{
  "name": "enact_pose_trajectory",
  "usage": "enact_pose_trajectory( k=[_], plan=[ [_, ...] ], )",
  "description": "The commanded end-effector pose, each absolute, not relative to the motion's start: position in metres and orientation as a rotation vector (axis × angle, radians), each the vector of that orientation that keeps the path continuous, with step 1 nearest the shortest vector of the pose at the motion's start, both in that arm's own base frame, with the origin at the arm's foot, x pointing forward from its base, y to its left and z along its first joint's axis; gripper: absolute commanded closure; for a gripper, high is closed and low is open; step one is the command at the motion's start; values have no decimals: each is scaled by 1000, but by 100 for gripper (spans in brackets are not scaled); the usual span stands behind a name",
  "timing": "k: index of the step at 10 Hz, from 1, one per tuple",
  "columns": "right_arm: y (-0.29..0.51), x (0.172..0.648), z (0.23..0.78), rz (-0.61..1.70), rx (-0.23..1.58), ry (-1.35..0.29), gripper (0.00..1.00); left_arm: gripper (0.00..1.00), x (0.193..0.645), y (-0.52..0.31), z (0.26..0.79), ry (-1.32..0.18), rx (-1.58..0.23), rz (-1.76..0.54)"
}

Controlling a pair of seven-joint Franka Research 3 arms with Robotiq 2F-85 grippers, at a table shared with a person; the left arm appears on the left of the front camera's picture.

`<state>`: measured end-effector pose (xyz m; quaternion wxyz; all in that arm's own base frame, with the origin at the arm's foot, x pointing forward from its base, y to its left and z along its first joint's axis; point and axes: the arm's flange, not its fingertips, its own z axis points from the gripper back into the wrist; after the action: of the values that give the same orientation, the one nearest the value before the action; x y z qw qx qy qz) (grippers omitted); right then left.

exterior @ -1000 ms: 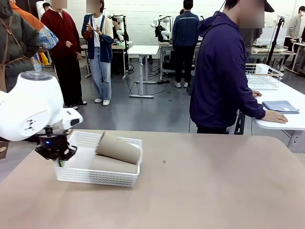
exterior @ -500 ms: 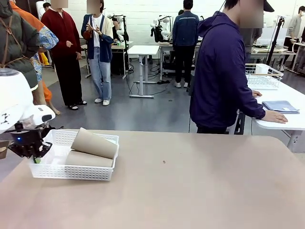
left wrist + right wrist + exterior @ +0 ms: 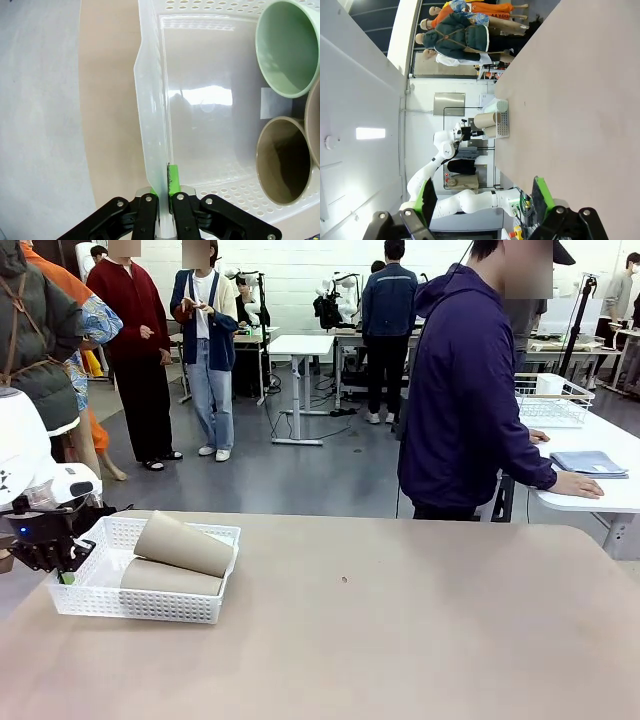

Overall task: Clean and organize the cups into the basket.
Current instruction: Move the Organizing basket back to the left side of the table.

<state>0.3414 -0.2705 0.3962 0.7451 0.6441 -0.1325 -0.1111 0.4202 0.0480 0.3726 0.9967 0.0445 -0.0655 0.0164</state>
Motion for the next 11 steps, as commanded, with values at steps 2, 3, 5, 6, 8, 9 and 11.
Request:
enact_pose_trajectory(
  k=[2,3,5,6,8,9,11],
  plan=[
    [-269,340,397,-227,1397,-285,0,51,424,56,375,-146,61,4],
    [-269,340,397,-227,1397,-285,0,36,423,56,375,-152,59,-2],
    [-269,340,397,-227,1397,-285,0,0,423,54,375,-147,56,-1],
    [-269,340,397,-227,1397,-285,0,0,424,53,373,-135,61,-1],
    [-269,340,397,-227,1397,-285,0,5,423,47,376,-130,60,0],
    [-269,340,397,-227,1397,-285,0,0,423,44,377,-129,64,0],
    [-269,340,397,-227,1397,-285,0,0,422,40,380,-130,67,1]
  ],
)
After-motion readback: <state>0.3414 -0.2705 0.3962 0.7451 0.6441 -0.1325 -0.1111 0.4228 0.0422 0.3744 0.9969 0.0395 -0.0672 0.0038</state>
